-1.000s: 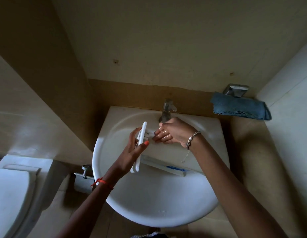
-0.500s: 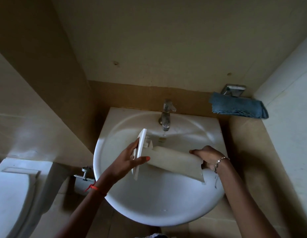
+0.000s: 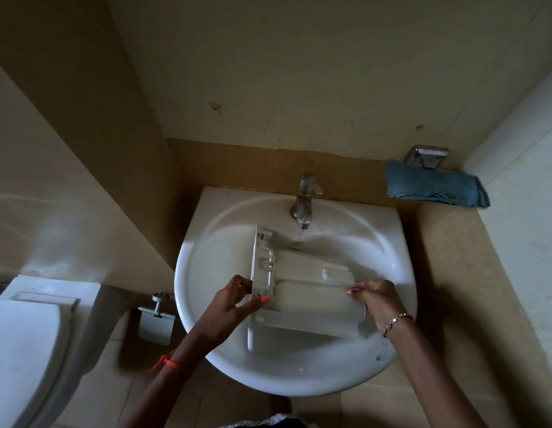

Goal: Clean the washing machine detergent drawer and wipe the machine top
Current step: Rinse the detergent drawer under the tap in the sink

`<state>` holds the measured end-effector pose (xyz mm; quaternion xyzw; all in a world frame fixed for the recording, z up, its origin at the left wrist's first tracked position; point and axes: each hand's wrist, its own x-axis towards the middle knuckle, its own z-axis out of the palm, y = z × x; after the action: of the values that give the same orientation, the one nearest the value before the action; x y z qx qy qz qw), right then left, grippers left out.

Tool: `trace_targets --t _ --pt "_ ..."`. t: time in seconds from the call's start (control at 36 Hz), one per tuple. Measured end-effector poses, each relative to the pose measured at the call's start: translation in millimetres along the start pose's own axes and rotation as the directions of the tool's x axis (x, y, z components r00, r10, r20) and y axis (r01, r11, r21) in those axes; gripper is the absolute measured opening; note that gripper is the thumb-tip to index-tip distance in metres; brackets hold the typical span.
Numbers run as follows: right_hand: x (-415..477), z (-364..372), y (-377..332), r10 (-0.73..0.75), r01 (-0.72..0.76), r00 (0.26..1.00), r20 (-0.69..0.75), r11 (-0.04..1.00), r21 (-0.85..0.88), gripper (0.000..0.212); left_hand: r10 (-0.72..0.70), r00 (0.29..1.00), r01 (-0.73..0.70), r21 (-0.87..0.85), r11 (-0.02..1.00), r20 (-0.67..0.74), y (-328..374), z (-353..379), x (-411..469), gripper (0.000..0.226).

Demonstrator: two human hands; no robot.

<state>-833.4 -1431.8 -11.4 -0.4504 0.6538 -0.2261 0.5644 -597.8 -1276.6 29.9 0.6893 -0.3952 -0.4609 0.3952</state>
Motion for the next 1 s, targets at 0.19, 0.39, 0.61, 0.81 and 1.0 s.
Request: trace_targets --t 0.19,0.39,0.61,0.81,1.0 --pt "6 -6 4 -0.002 0.012 0.997 0.08 0.992 -0.126 0.013 0.008 0.992 0.004 0.092 0.996 -0.127 -2 6 13 0.03" --pt "10 26 -44 -0.439 0.338 0.899 0.001 0.692 -0.638 0.025 0.03 0.989 -0.001 0.2 0.98 -0.142 14 17 37 0.039" --pt "27 97 -88 0.103 -0.317 0.914 0.394 0.787 0.53 0.021 -0.068 0.985 0.105 0.233 0.967 -0.16 9 26 54 0.05" --pt "42 117 -94 0.154 -0.425 0.896 0.416 0.569 0.704 0.025 -0.103 0.982 0.14 0.246 0.959 -0.159 7 27 55 0.052" --pt "49 107 -82 0.112 -0.456 0.794 0.597 0.759 0.465 0.016 -0.098 0.984 0.13 0.218 0.967 -0.152 6 27 56 0.052"
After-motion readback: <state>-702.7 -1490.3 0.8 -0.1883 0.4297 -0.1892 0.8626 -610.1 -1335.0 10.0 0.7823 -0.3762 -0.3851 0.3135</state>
